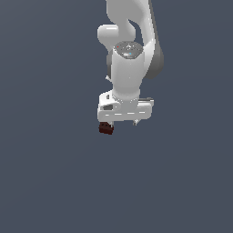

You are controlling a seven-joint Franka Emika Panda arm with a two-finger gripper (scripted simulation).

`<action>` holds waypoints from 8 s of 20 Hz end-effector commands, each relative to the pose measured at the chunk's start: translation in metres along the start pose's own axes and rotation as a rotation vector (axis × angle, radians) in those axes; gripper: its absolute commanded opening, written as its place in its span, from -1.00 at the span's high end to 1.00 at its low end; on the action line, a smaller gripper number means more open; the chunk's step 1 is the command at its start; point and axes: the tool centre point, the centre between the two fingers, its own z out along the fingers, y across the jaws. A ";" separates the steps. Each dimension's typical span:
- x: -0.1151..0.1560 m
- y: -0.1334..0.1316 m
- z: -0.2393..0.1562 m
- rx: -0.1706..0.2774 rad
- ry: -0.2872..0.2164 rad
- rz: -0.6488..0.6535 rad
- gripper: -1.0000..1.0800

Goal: Pick up the object and move it to a goal position.

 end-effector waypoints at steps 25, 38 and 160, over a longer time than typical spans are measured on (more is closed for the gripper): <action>-0.006 0.003 0.002 0.015 0.006 -0.093 -0.92; -0.027 0.027 0.033 0.006 -0.012 -0.372 -0.92; -0.007 -0.082 -0.166 0.043 -0.052 -1.261 1.00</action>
